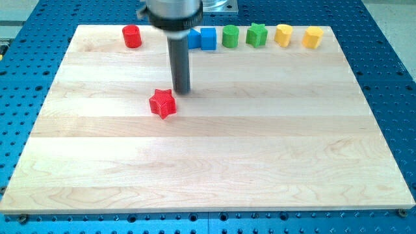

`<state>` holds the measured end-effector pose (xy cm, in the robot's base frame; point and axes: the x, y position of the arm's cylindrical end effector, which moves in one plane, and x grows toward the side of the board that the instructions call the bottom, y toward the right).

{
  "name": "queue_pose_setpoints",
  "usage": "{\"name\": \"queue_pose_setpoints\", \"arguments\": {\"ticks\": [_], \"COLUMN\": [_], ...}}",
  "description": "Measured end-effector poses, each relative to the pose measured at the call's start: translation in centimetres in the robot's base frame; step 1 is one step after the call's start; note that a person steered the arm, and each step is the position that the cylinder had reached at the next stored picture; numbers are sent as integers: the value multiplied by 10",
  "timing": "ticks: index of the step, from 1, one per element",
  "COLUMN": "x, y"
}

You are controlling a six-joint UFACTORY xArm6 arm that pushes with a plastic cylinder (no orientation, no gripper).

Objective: Push the red star to the bottom center of the board

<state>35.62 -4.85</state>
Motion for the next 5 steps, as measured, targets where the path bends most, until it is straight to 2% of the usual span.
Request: {"name": "queue_pose_setpoints", "arguments": {"ticks": [1,2,3,4,5], "x": [-7,55,123,116,75], "y": [-51,-36,36,11,-3]}}
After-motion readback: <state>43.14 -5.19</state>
